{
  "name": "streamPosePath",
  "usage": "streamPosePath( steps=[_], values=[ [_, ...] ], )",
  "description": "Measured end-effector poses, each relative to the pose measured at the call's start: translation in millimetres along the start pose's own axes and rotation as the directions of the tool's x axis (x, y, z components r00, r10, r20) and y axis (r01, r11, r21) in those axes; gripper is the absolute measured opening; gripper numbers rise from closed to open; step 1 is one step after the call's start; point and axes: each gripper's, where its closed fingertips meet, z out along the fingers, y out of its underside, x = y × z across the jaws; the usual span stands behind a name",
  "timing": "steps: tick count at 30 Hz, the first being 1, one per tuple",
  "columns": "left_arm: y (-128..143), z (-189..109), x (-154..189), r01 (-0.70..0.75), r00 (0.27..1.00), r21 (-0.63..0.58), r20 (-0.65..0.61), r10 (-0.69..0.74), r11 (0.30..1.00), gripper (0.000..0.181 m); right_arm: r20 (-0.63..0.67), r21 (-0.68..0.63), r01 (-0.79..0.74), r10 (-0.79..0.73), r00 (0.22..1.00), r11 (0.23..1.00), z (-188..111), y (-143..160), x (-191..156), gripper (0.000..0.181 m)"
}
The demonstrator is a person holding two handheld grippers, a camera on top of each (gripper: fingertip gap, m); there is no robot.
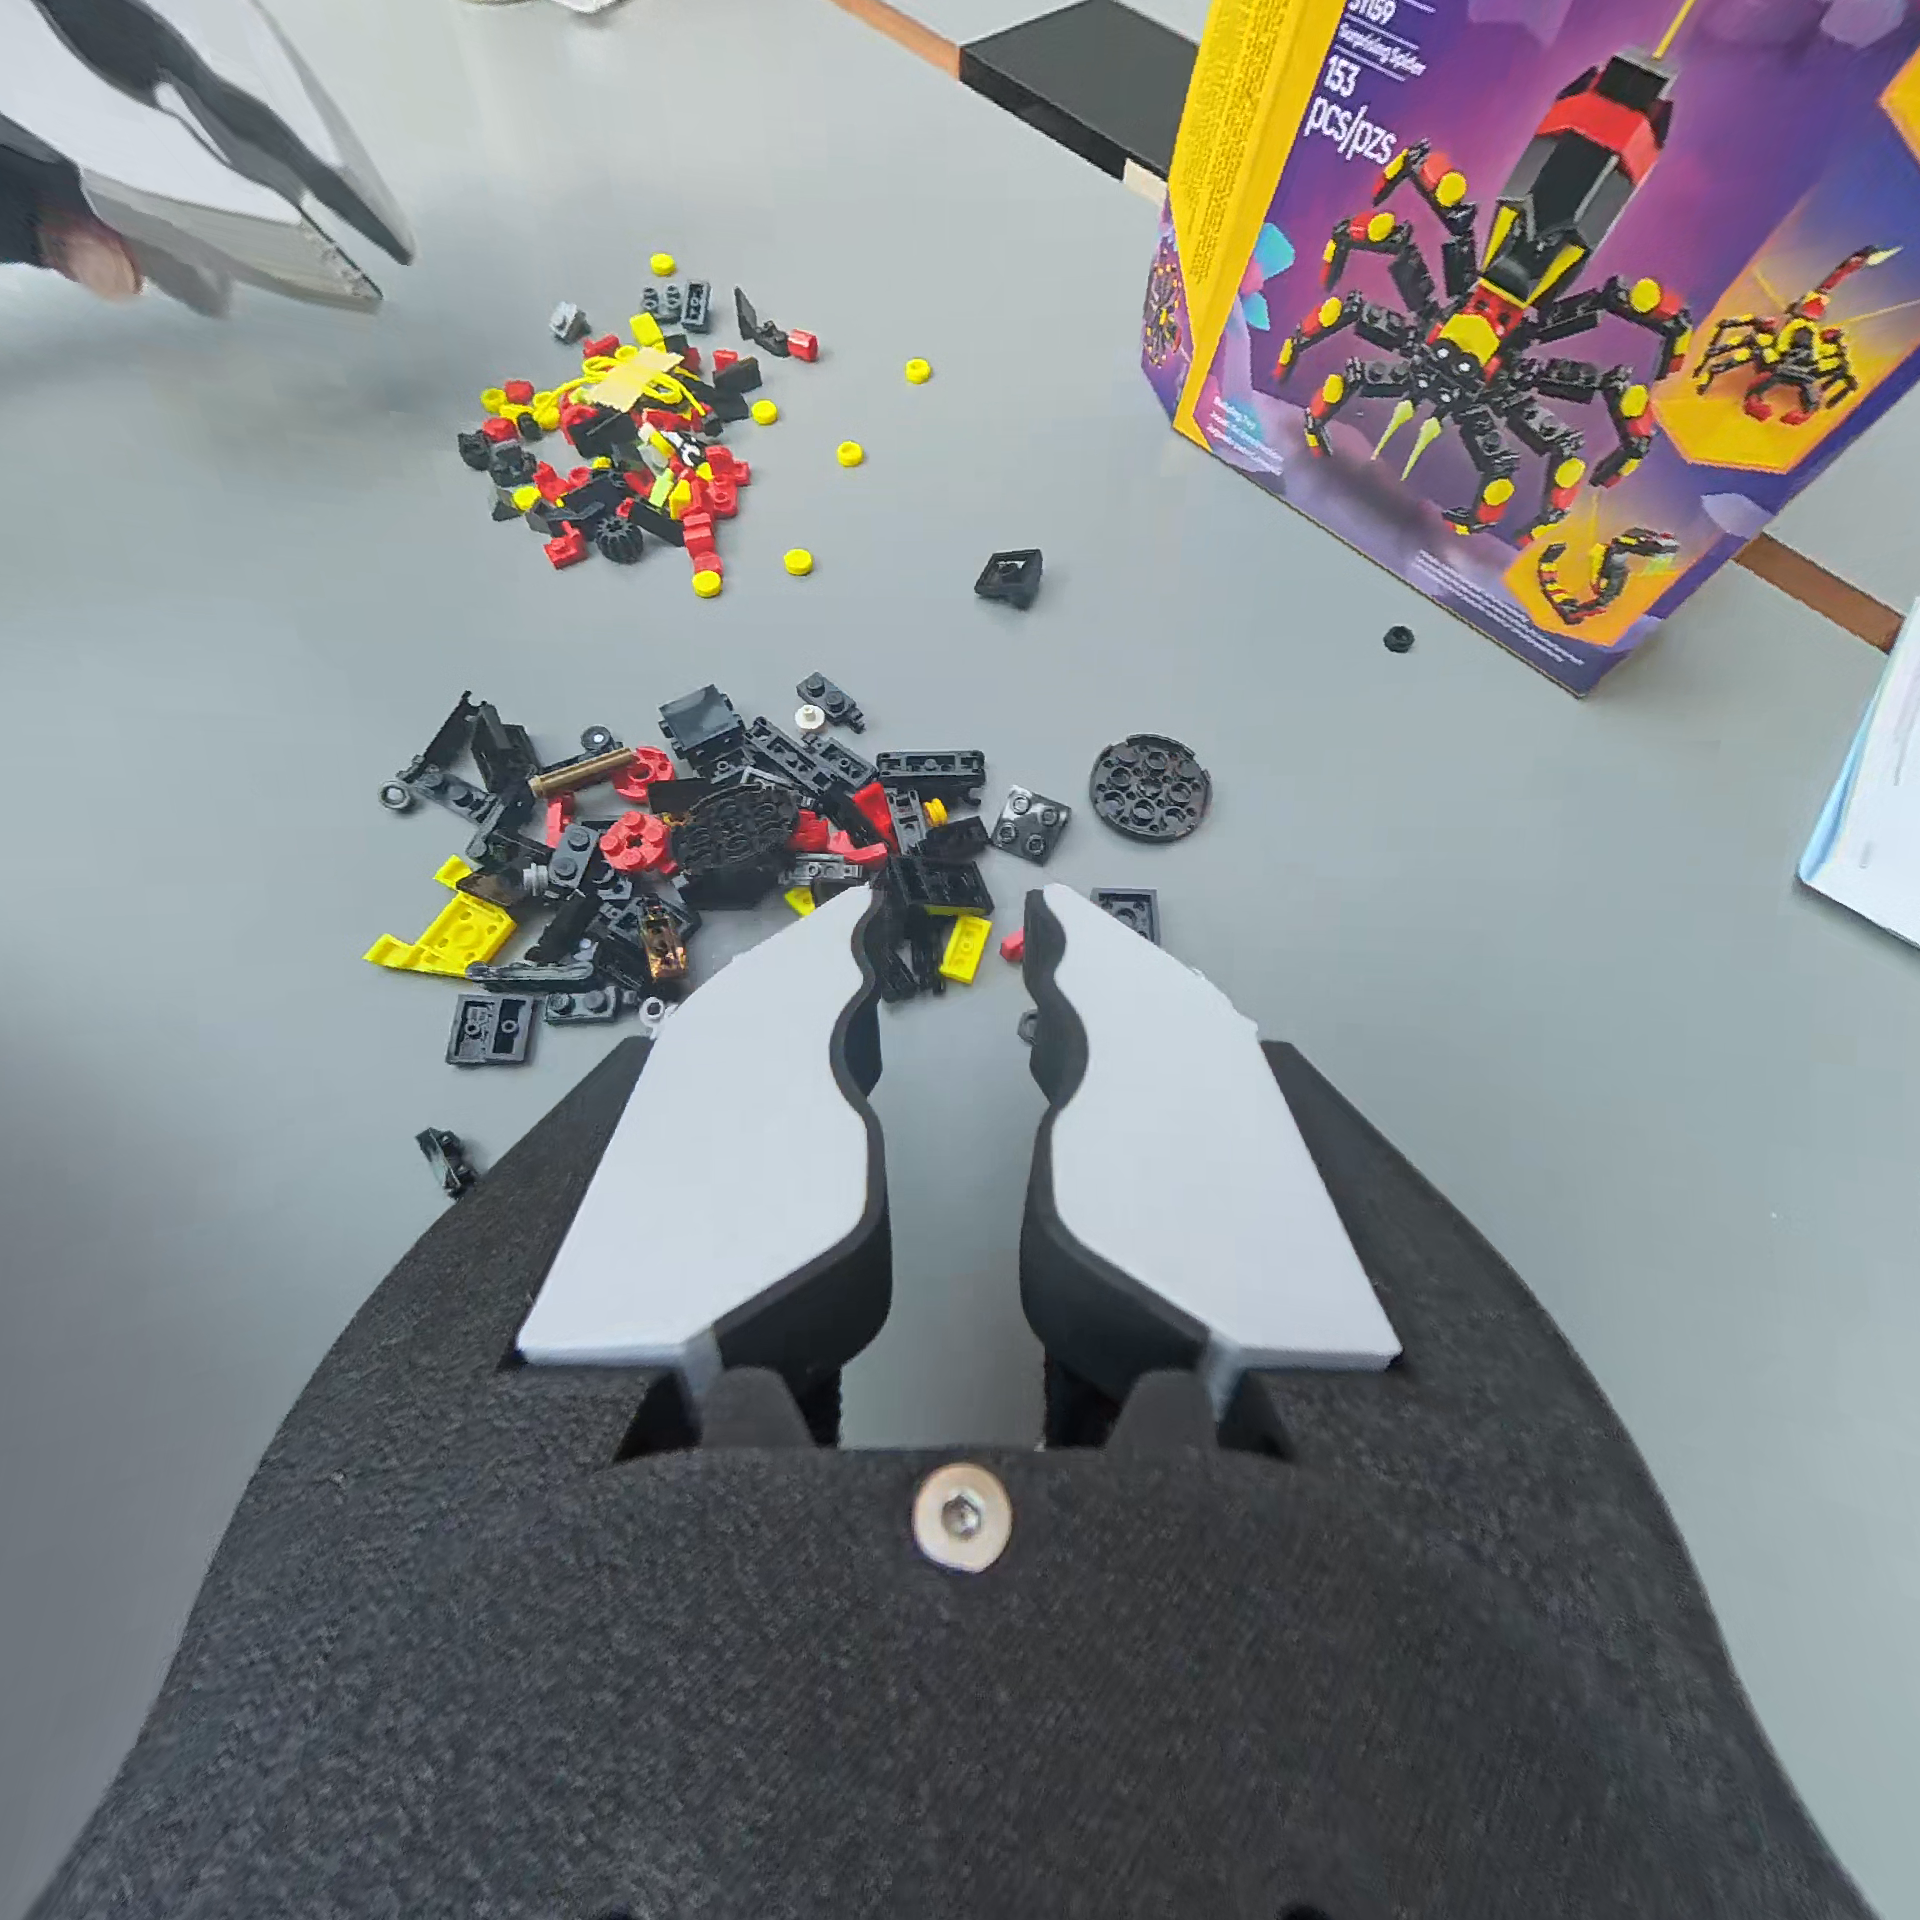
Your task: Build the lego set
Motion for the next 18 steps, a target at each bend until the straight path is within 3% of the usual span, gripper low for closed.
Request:
streamPosePath(
  steps=[1, 4, 10, 18],
  values=[
    [8, 5, 5, -0.038, 0.999, -0.037, -0.037, 0.036, 0.999, 0.012, -0.014, 0.009, -0.014, 0.014, 1.0, 1.0, -4, 1, 6, 0.024],
    [28, 15, -1, -0.091, 0.996, -0.131, -0.031, 0.088, 0.987, 0.008, -0.062, 0.052, -0.042, 0.045, 0.997, 0.998, -16, 0, 21, 0.024],
    [24, 21, -17, -0.147, 0.987, -0.122, -0.079, 0.138, 0.982, 0.009, -0.049, 0.087, -0.092, 0.096, 0.994, 0.992, -19, 4, 29, 0.024],
    [40, 29, -28, -0.293, 0.941, -0.201, -0.233, 0.245, 0.935, 0.003, -0.014, 0.104, -0.123, 0.125, 0.992, 0.987, -21, 5, 28, 0.024]
  ],
)
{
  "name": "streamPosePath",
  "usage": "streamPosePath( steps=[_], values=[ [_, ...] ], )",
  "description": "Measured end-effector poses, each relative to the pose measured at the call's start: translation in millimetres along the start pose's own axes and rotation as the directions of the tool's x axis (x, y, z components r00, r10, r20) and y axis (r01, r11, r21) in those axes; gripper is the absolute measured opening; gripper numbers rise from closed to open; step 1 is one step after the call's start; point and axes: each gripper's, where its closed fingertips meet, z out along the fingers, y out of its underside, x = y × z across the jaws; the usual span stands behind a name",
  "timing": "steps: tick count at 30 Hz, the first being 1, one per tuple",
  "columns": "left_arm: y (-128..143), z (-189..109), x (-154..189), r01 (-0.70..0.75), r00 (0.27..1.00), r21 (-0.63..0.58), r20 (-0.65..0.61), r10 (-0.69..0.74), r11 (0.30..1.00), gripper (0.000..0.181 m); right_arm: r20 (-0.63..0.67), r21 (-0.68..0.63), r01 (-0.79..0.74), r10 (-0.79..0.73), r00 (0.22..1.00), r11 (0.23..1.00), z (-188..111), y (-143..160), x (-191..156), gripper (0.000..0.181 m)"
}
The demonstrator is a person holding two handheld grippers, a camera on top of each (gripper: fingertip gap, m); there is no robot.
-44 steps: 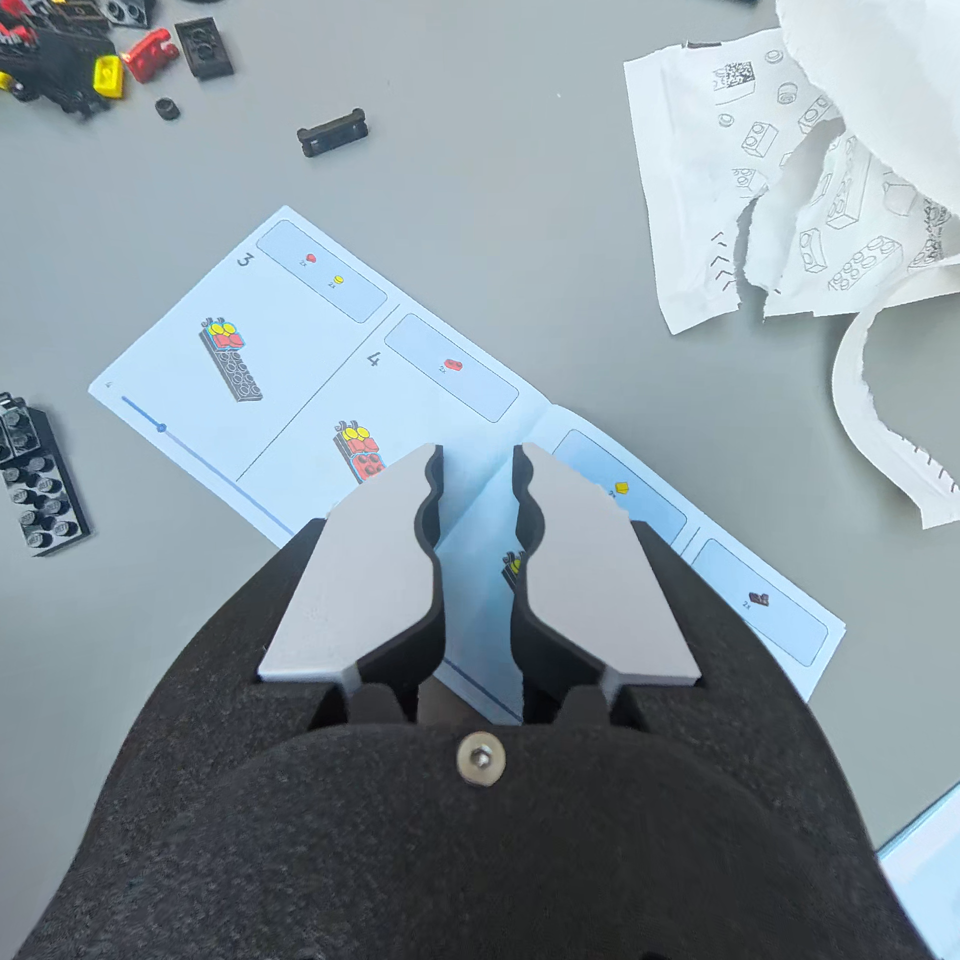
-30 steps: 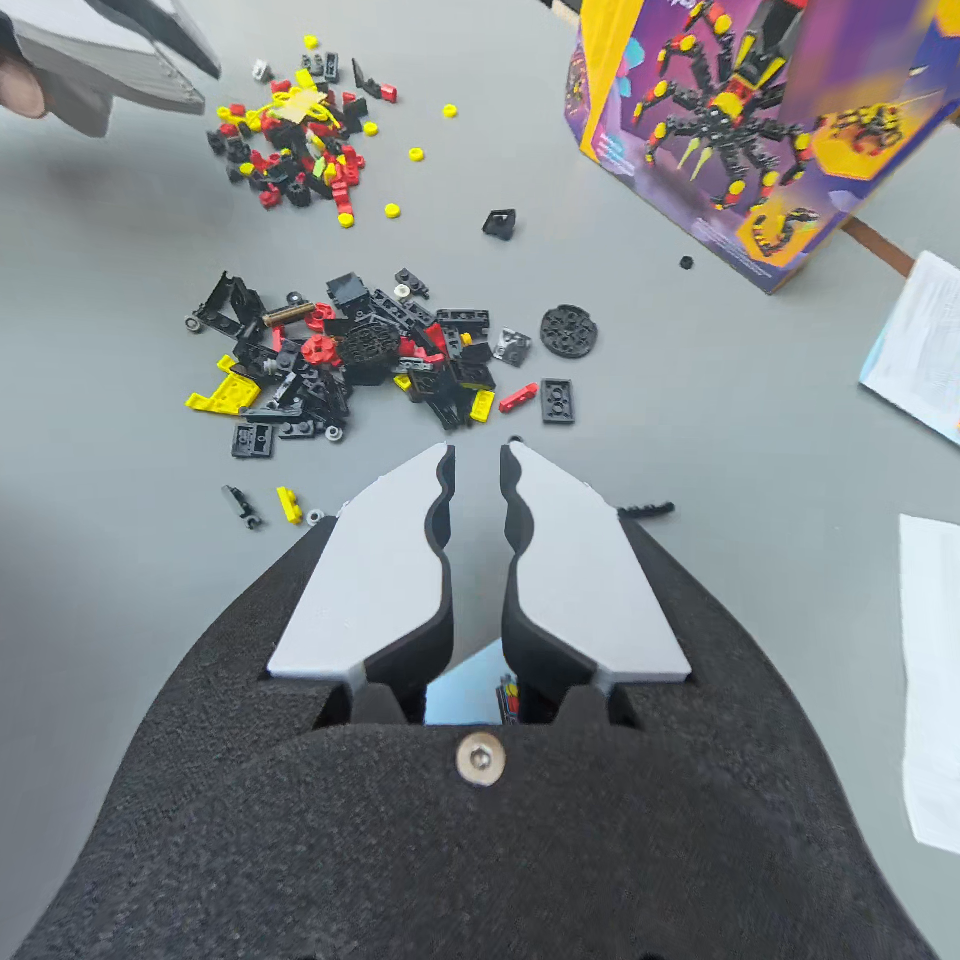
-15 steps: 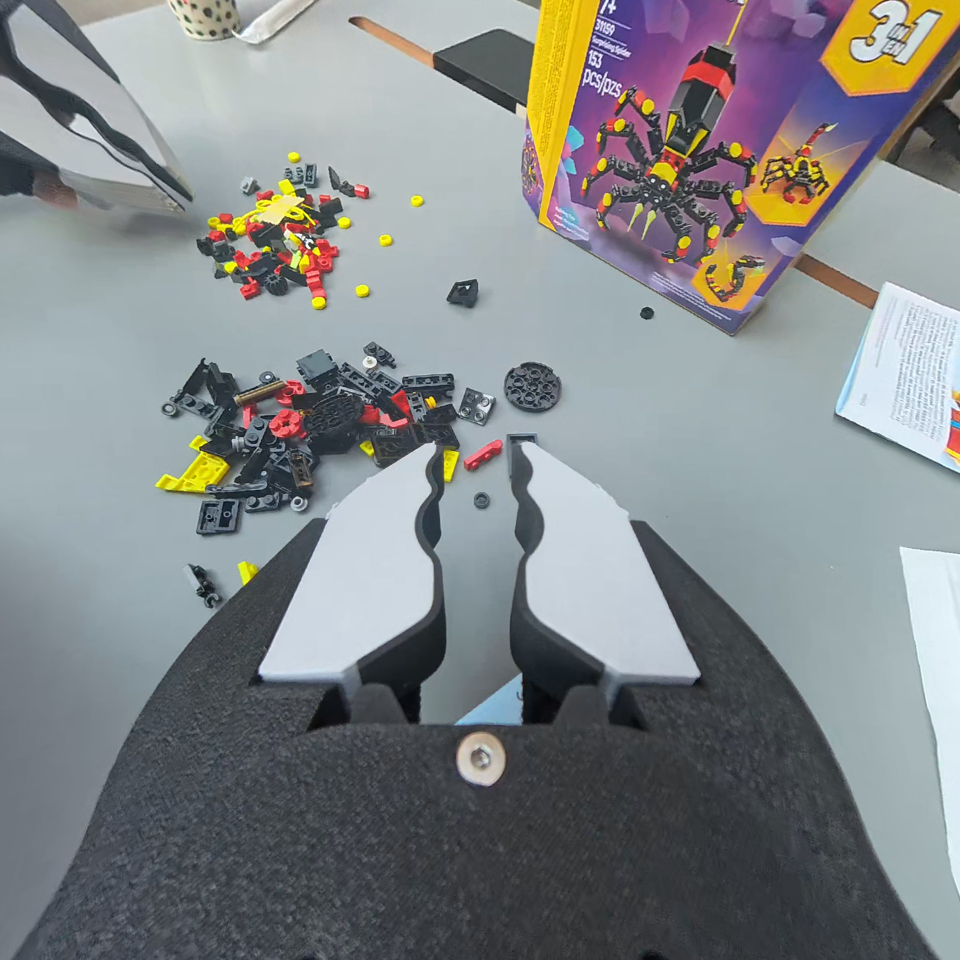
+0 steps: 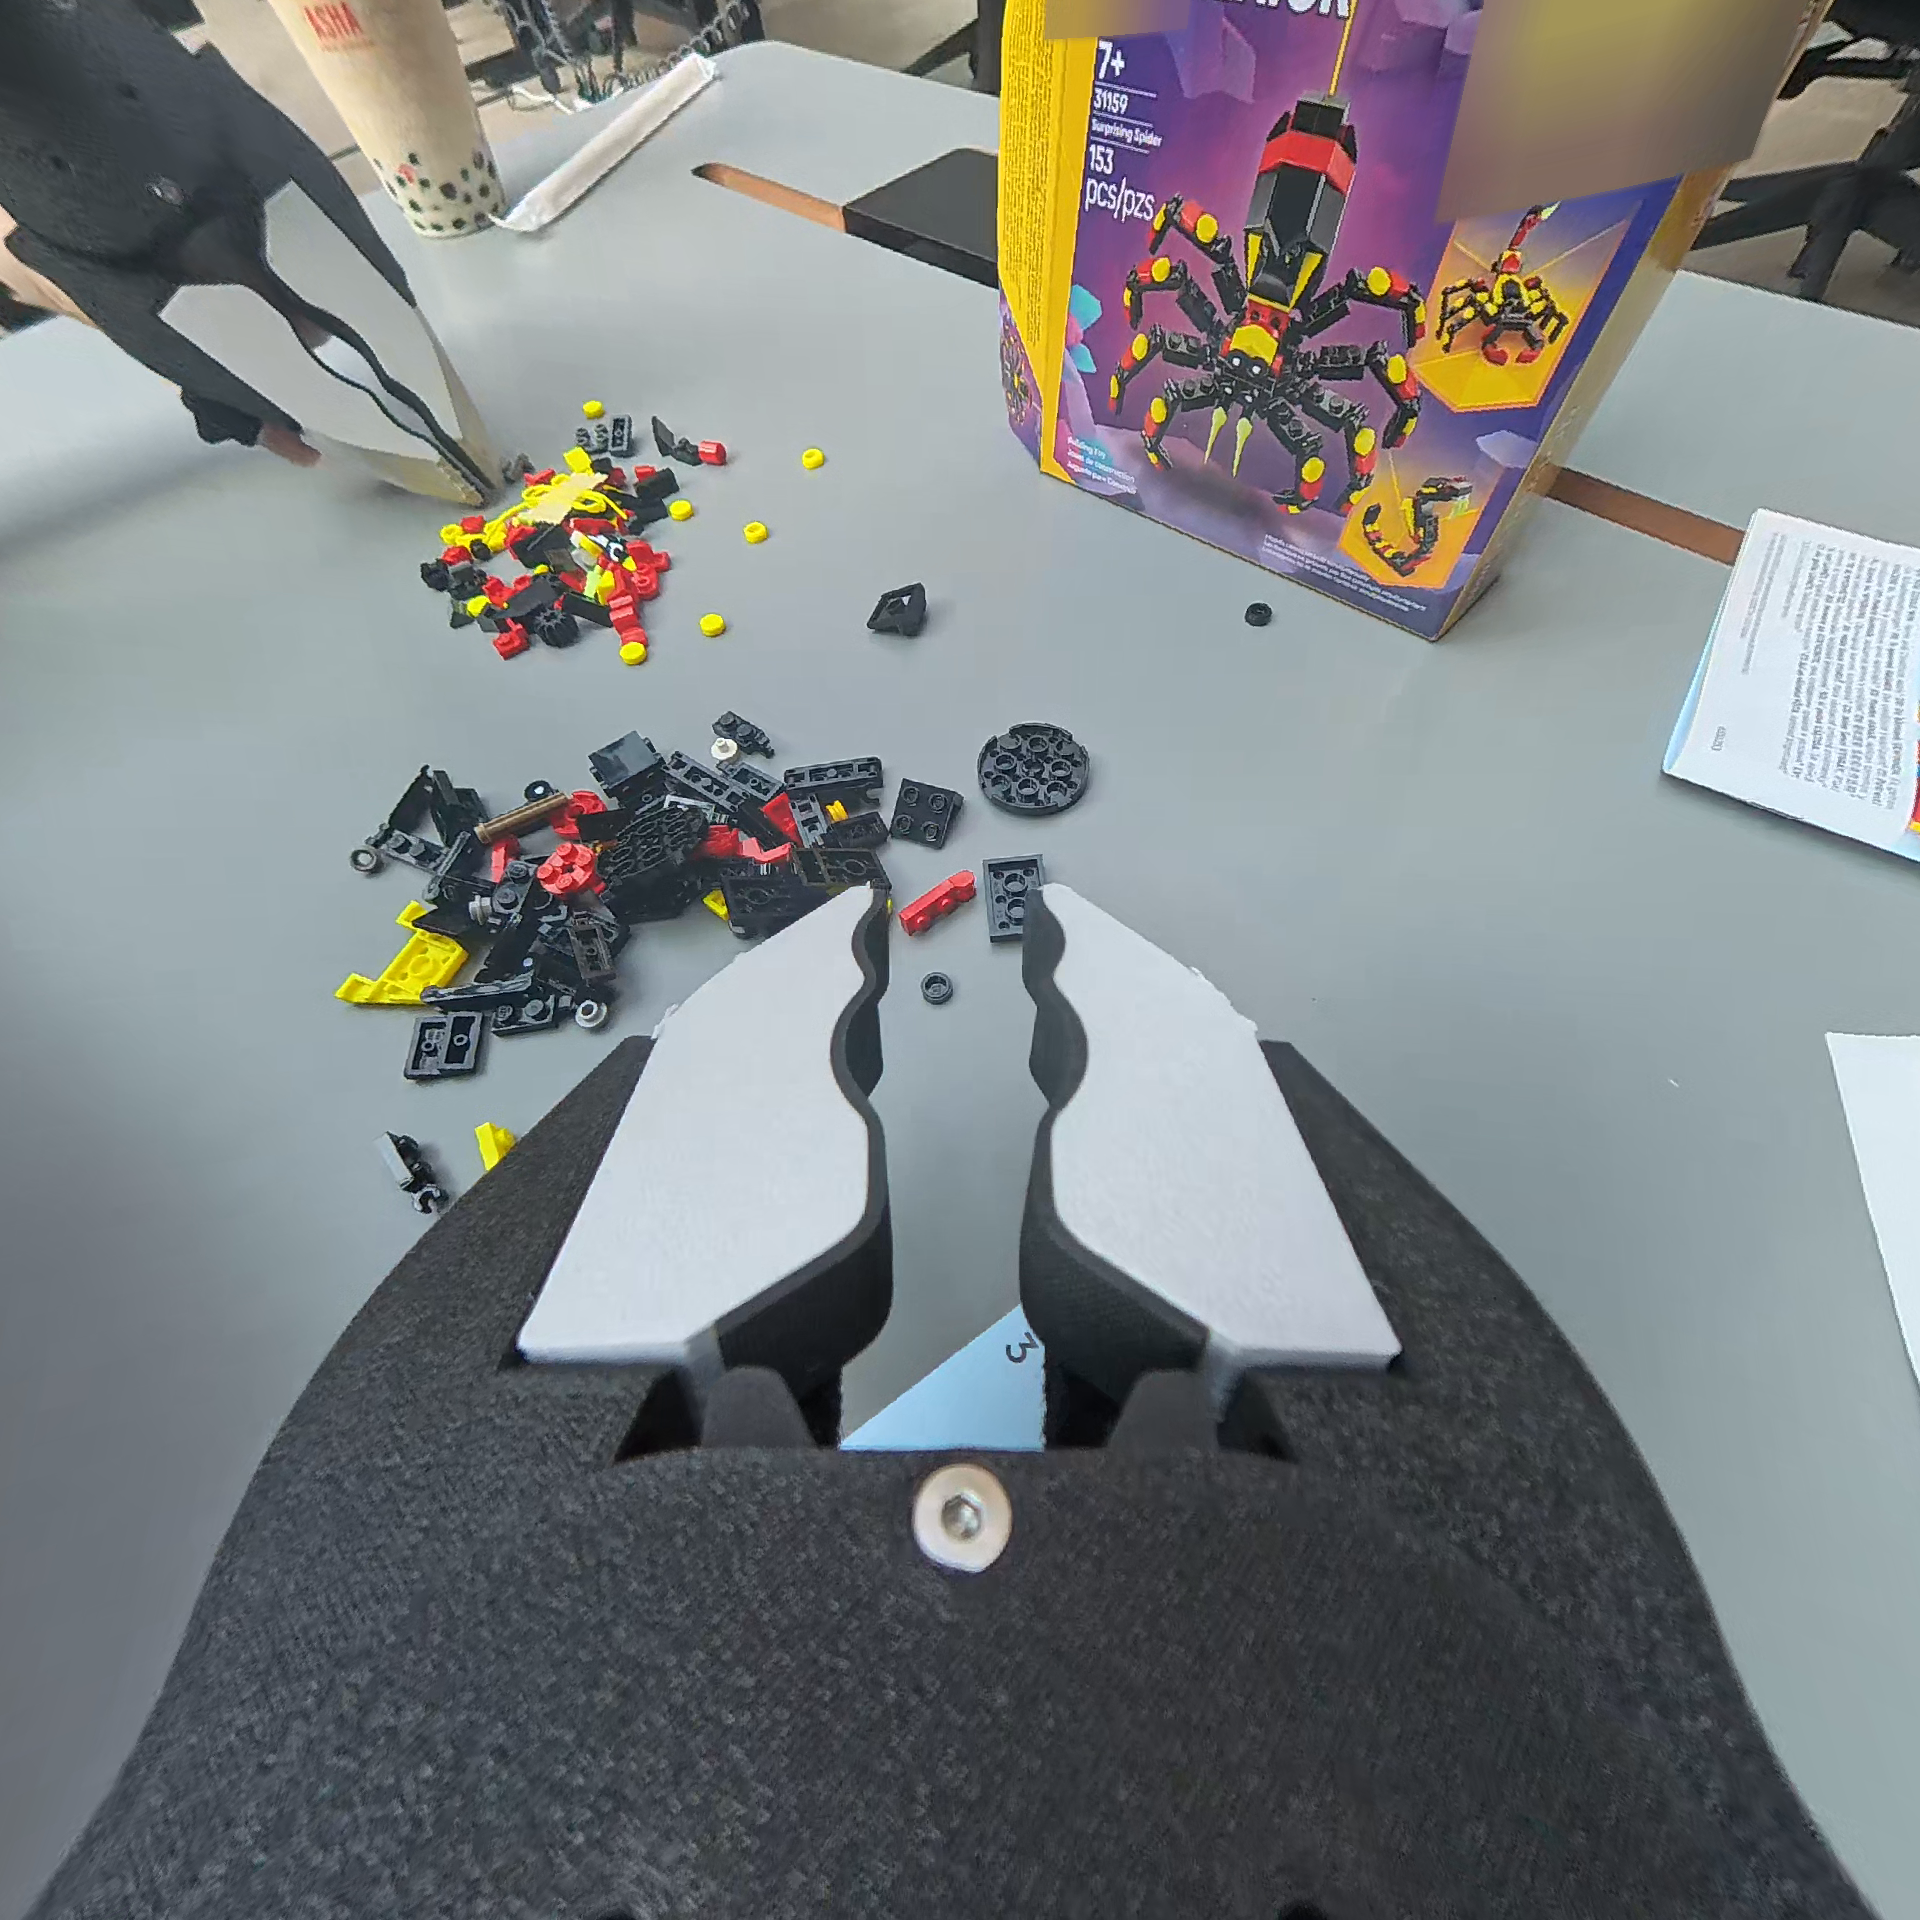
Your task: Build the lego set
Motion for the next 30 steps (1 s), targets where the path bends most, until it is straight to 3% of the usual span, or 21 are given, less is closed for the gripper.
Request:
streamPosePath(
  steps=[7, 10, 17, 30],
  values=[
    [-10, 0, 20, -0.043, 0.997, 0.044, -0.063, 0.046, 0.998, 0.012, 0.001, 0.011, -0.019, 0.019, 1.0, 1.0, -3, -1, 3, 0.024],
    [-11, 1, 10, -0.067, 0.998, 0.047, 0.001, 0.067, 0.997, 0.012, 0.01, 0.012, -0.018, 0.018, 1.0, 1.0, -3, -2, 2, 0.024],
    [-12, 4, 10, -0.085, 0.993, 0.056, -0.075, 0.089, 0.995, 0.01, 0.017, 0.018, -0.024, 0.024, 1.0, 1.0, -4, -2, 0, 0.024],
    [-15, 7, 10, 0.044, 0.992, 0.128, -0.121, -0.029, 0.991, 0.008, 0.017, 0.011, -0.013, 0.013, 1.0, 1.0, -4, -2, -1, 0.024]
  ],
)
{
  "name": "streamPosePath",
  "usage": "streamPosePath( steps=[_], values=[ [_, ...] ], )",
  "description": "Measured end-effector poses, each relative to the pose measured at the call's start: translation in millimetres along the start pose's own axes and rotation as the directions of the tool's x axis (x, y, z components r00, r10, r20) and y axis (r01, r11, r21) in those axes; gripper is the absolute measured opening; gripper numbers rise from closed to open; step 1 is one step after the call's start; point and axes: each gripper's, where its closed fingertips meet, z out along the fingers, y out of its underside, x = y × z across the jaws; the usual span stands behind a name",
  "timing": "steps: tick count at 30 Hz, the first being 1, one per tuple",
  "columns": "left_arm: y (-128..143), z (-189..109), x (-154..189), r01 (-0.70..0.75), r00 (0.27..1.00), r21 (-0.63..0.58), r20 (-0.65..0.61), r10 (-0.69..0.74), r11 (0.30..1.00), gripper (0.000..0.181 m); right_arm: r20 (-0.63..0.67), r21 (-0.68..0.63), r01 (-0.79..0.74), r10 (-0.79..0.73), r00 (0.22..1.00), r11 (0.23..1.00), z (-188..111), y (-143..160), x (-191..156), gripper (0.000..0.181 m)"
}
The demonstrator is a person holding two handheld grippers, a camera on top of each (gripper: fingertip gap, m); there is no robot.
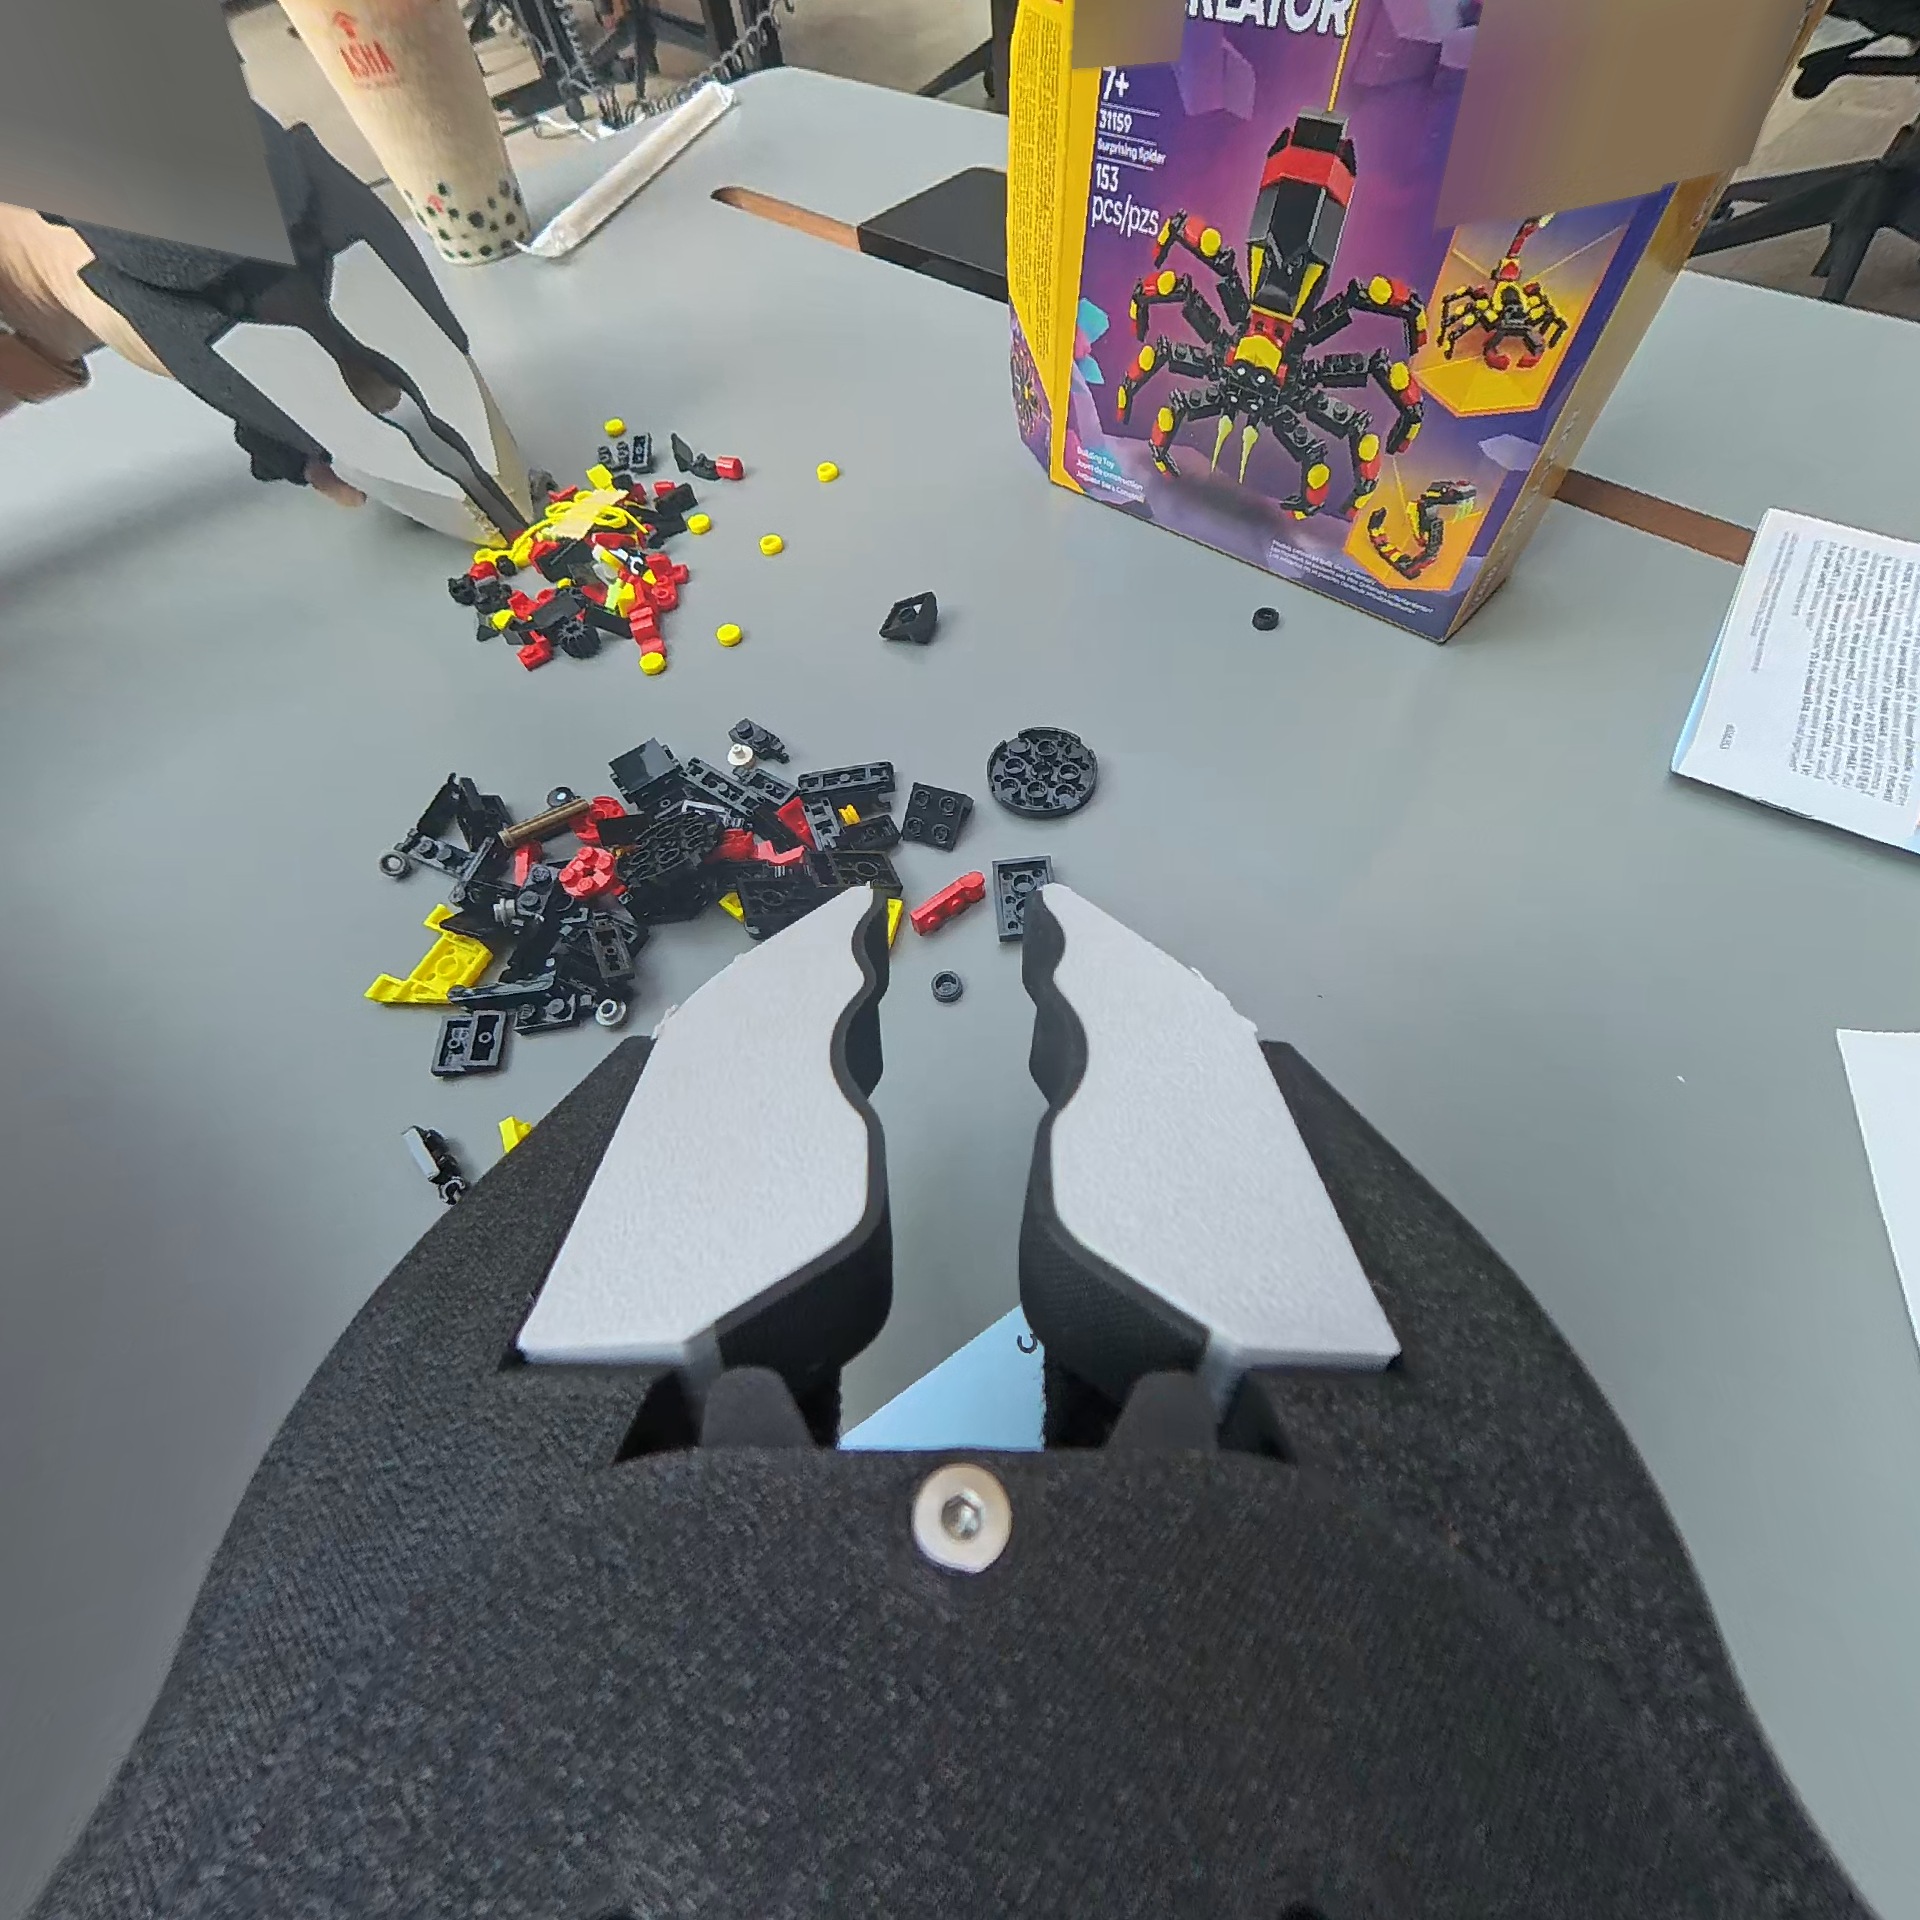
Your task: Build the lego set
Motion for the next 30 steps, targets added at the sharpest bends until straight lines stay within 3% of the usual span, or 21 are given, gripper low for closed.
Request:
streamPosePath(
  steps=[7, 12, 16, 19, 22, 24, 26, 27, 30],
  values=[
    [9, -16, 32, 0.039, 0.999, -0.003, -0.009, -0.039, 0.999, 0.008, 0.015, 0.001, 0.002, -0.002, 1.0, 1.0, 0, -1, -3, 0.024],
    [-4, -18, 82, 0.021, 0.999, 0.02, -0.04, -0.02, 1.0, 0.007, 0.04, -0.004, 0.024, -0.023, 0.999, 1.0, 1, -2, -12, 0.024],
    [-6, -13, 97, 0.005, 1.0, 0.015, -0.005, -0.005, 1.0, 0.008, 0.052, 0.013, 0.039, -0.039, 0.998, 0.999, 1, -8, -19, 0.024],
    [-10, -15, 97, 0.033, 0.999, 0.064, 0.028, -0.035, 0.997, 0.022, 0.115, 0.051, 0.068, -0.073, 0.991, 0.996, 5, -31, -42, 0.03],
    [-10, -26, 98, 0.071, 0.993, 0.079, 0.089, -0.078, 0.994, 0.036, 0.216, 0.107, 0.143, -0.164, 0.963, 0.984, 24, -87, -82, 0.031],
    [-10, -41, 100, 0.104, 0.981, 0.117, 0.148, -0.121, 0.988, 0.037, 0.247, 0.157, 0.201, -0.236, 0.94, 0.967, 56, -139, -109, 0.028],
    [-10, -62, 102, 0.134, 0.958, 0.177, 0.227, -0.173, 0.975, 0.037, 0.353, 0.141, 0.193, -0.232, 0.906, 0.971, 111, -183, -145, 0.026],
    [-8, -73, 102, 0.142, 0.941, 0.202, 0.276, -0.196, 0.969, 0.037, 0.409, 0.105, 0.185, -0.212, 0.888, 0.977, 145, -200, -163, 0.026],
    [5, -106, 102, 0.167, 0.87, 0.25, 0.419, -0.262, 0.954, 0.034, 0.377, -0.032, 0.204, -0.177, 0.909, 0.978, 274, -232, -178, 0.027]
  ],
)
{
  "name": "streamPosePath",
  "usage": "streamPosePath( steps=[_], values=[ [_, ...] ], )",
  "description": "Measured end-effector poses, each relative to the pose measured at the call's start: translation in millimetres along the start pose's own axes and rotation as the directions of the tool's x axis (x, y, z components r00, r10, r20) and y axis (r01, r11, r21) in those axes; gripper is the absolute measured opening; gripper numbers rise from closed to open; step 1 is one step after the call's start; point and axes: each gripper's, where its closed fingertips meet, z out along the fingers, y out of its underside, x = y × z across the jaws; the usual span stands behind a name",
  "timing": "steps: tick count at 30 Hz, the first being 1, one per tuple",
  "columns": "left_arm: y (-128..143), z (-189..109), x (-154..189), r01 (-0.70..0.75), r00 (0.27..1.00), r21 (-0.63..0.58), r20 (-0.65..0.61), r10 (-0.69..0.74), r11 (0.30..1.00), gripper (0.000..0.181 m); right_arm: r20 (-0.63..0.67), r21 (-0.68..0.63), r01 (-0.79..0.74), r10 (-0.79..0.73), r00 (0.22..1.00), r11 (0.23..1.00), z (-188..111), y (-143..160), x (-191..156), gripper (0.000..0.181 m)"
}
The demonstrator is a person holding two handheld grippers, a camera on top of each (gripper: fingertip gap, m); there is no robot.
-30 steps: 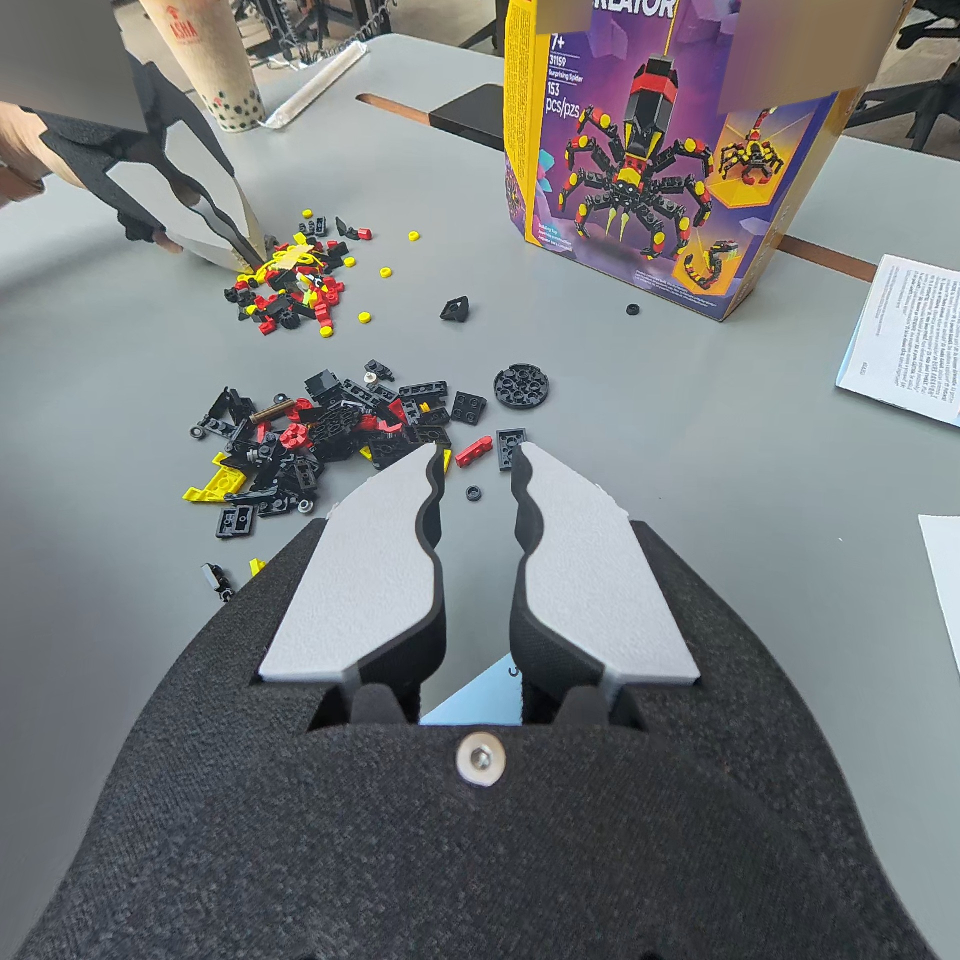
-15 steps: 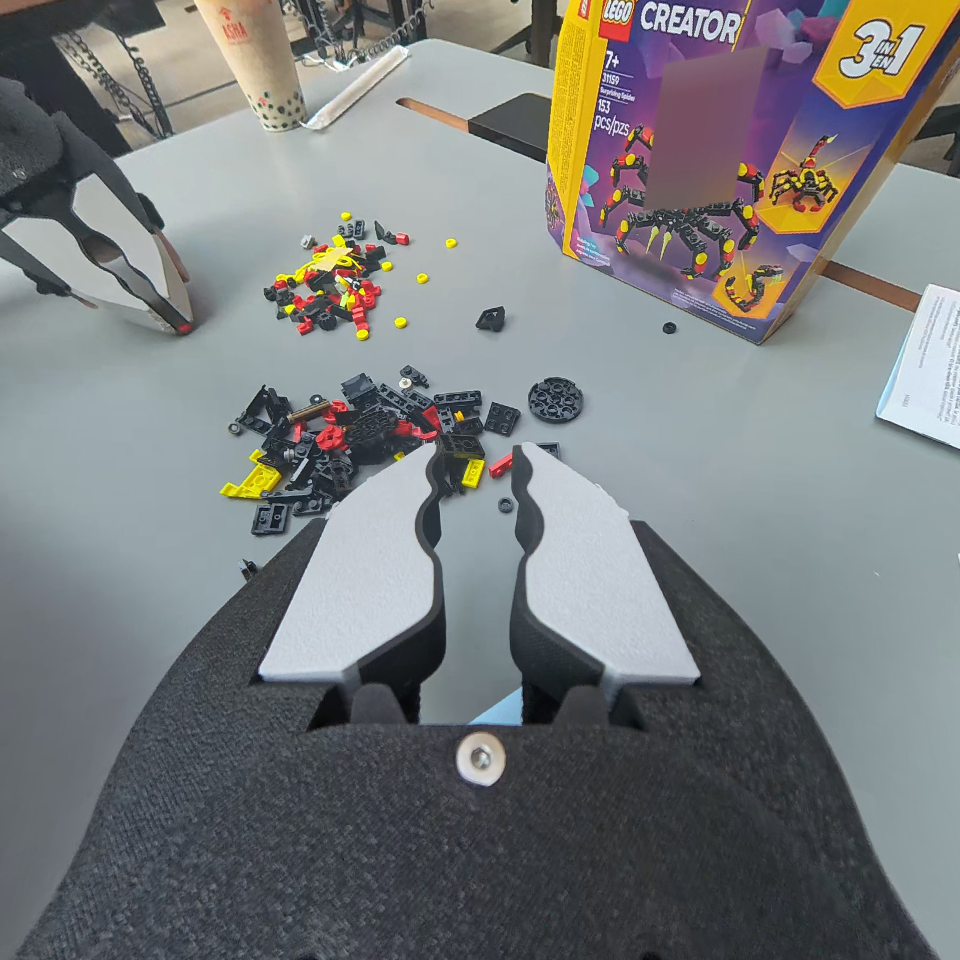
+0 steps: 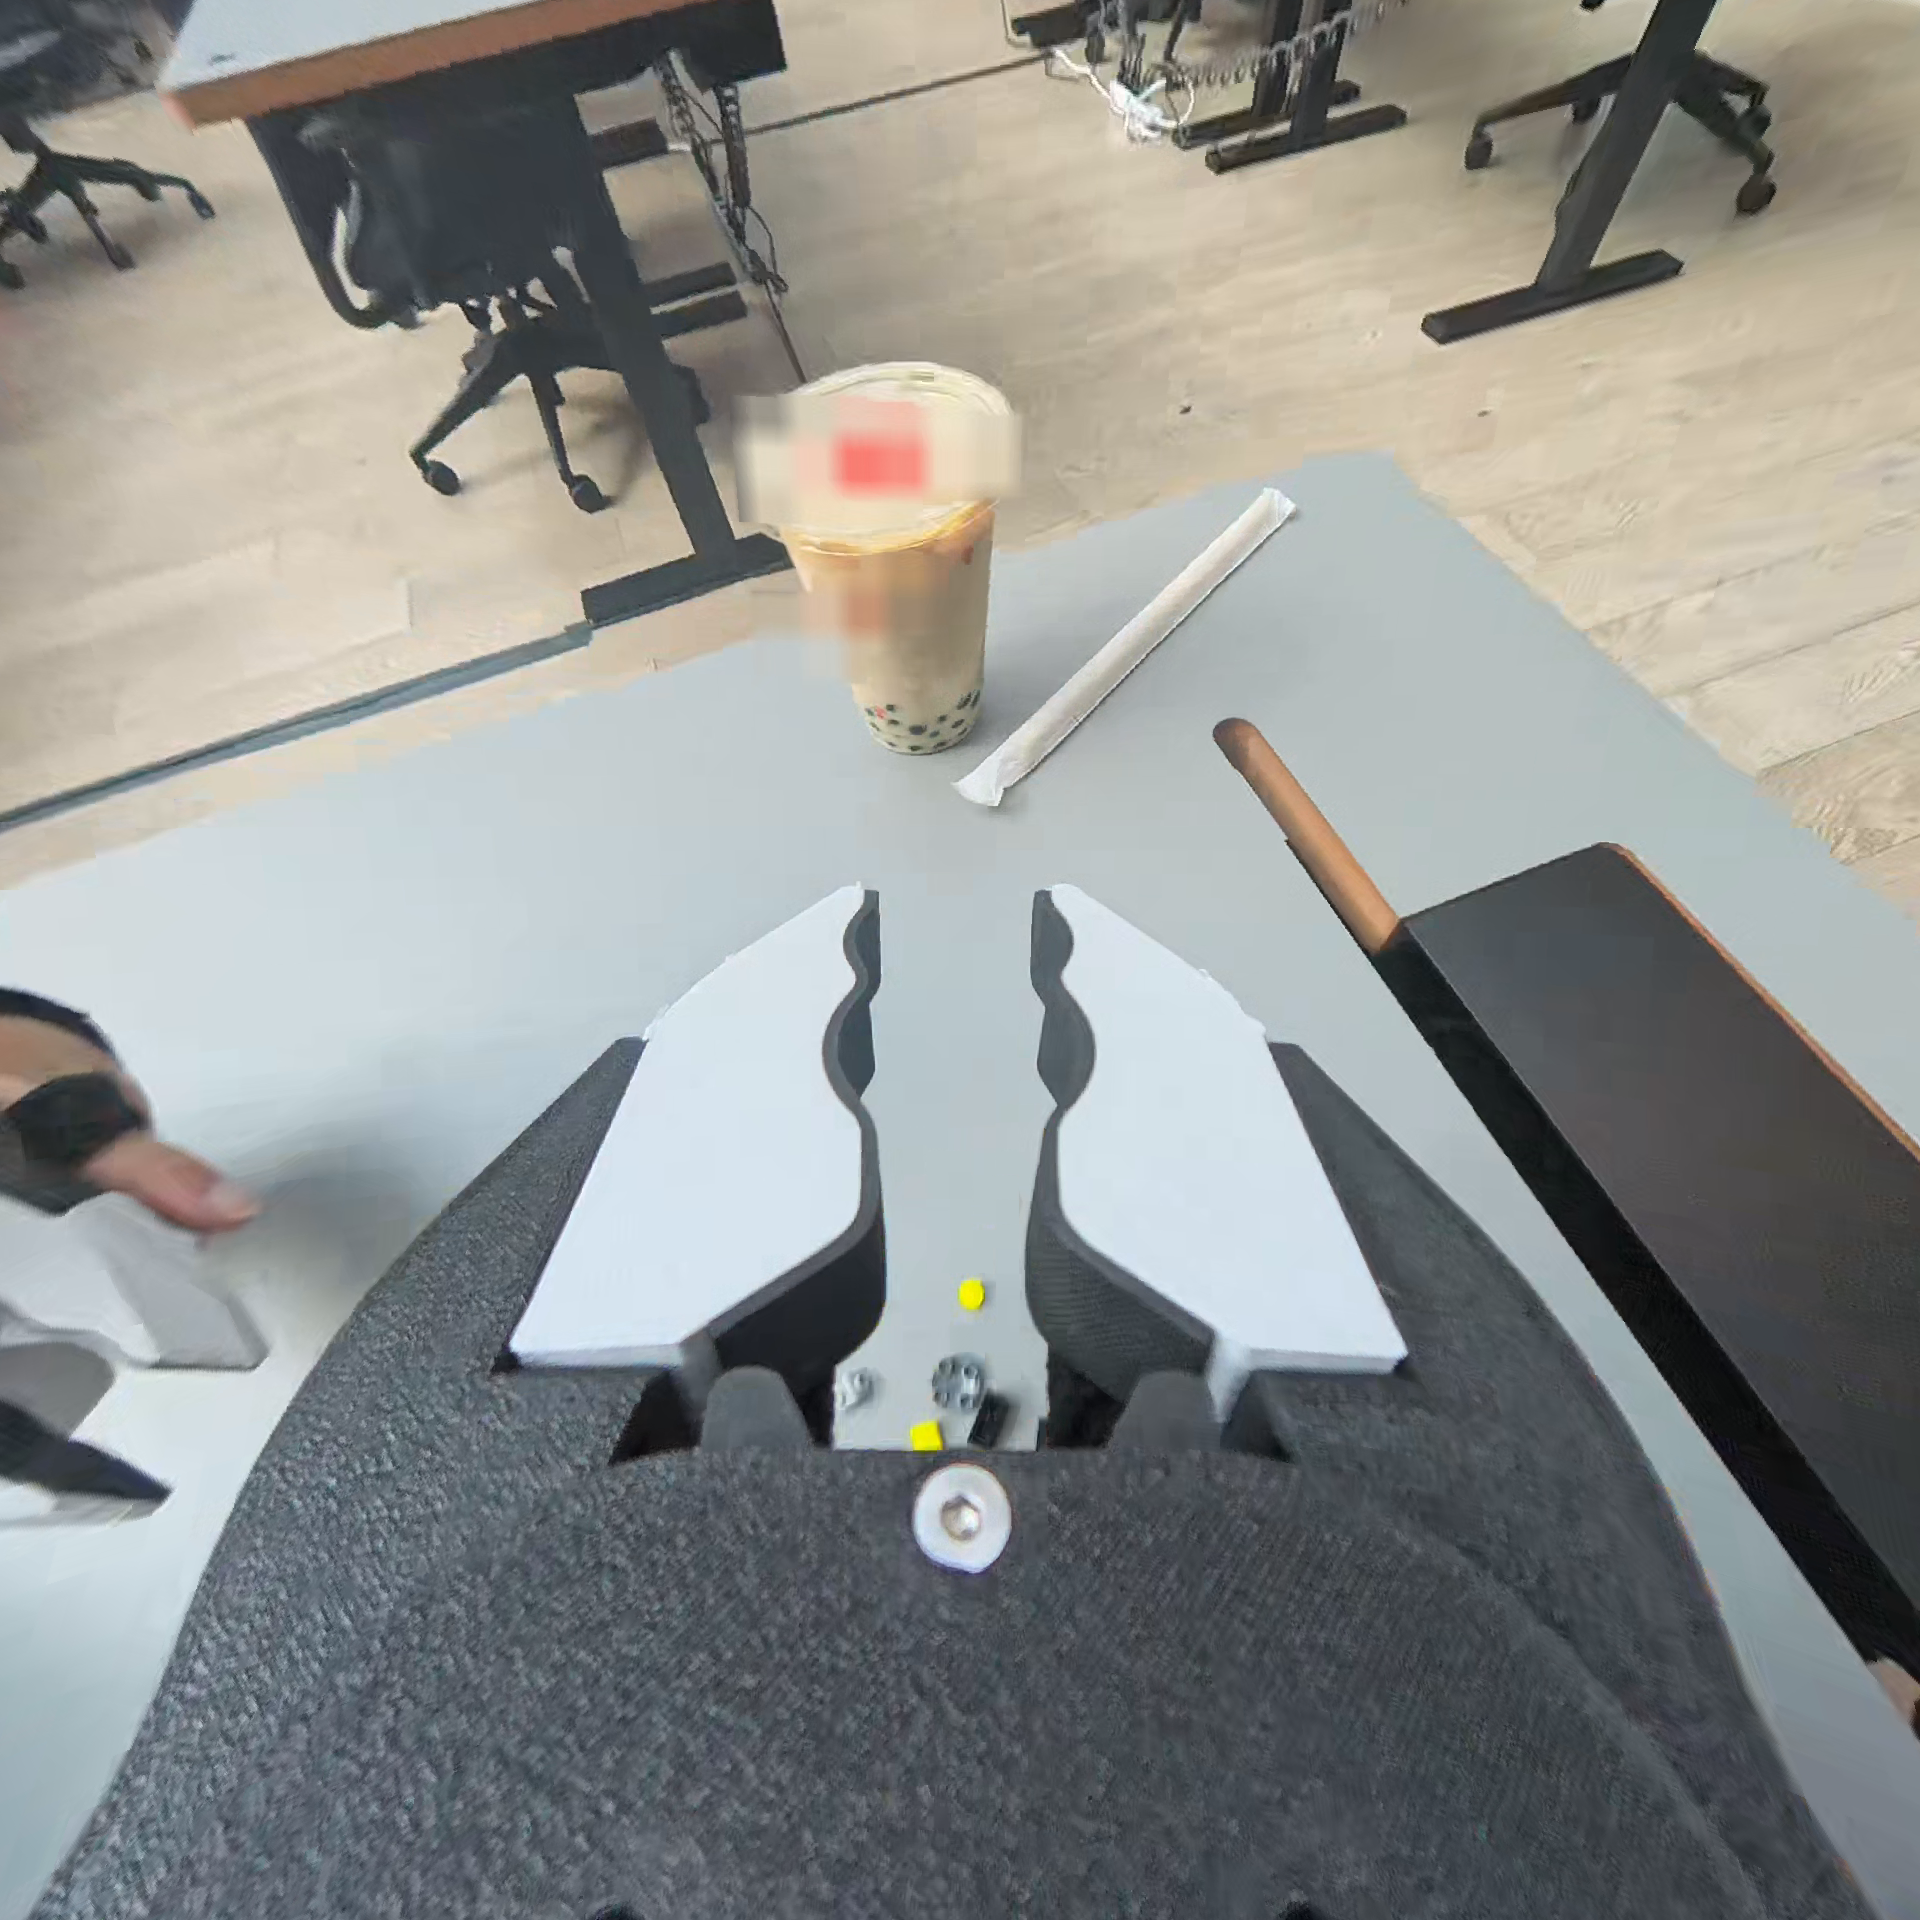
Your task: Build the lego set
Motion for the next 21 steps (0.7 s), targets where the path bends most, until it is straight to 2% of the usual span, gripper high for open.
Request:
streamPosePath(
  steps=[2, 5, 8, 10, 12, 14, 16, 18, 21],
  values=[
    [7, -19, -10, 0.029, 0.996, 0.022, 0.081, -0.031, 0.999, 0.032, 0.023, -0.067, -0.113, 0.114, 0.993, 0.991, 73, -12, 20, 0.03],
    [18, -43, -26, 0.102, 0.982, 0.086, 0.15, -0.114, 0.991, 0.031, -0.051, -0.14, -0.17, 0.164, 0.985, 0.975, 152, -14, 49, 0.028],
    [34, -58, -37, 0.147, 0.971, 0.115, 0.171, -0.166, 0.982, 0.031, -0.097, -0.189, -0.161, 0.145, 0.985, 0.969, 192, -9, 61, 0.028],
    [42, -65, -44, 0.155, 0.967, 0.113, 0.186, -0.174, 0.981, 0.03, -0.1, -0.218, -0.161, 0.142, 0.985, 0.963, 199, -3, 59, 0.029],
    [49, -71, -58, 0.18, 0.947, 0.112, 0.248, -0.203, 0.977, 0.03, -0.124, -0.194, -0.139, 0.116, 0.985, 0.971, 182, -2, 60, 0.029],
    [48, -75, -73, 0.209, 0.917, 0.149, 0.313, -0.247, 0.966, 0.03, -0.141, -0.12, -0.11, 0.093, 0.986, 0.987, 142, -4, 52, 0.03],
    [41, -71, -79, 0.209, 0.903, 0.172, 0.345, -0.257, 0.963, 0.029, -0.185, -0.09, -0.033, 0.015, 0.983, 0.995, 85, 5, 38, 0.031],
    [36, -56, -77, 0.198, 0.913, 0.136, 0.334, -0.233, 0.971, 0.029, -0.16, -0.023, -0.036, 0.032, 0.987, 0.999, 18, 22, 9, 0.032],
    [14, -26, -51, 0.246, 0.943, 0.156, 0.189, -0.273, 0.957, 0.029, -0.19, 0.044, -0.041, 0.048, 0.981, 0.998, -88, 74, -27, 0.032]
  ],
)
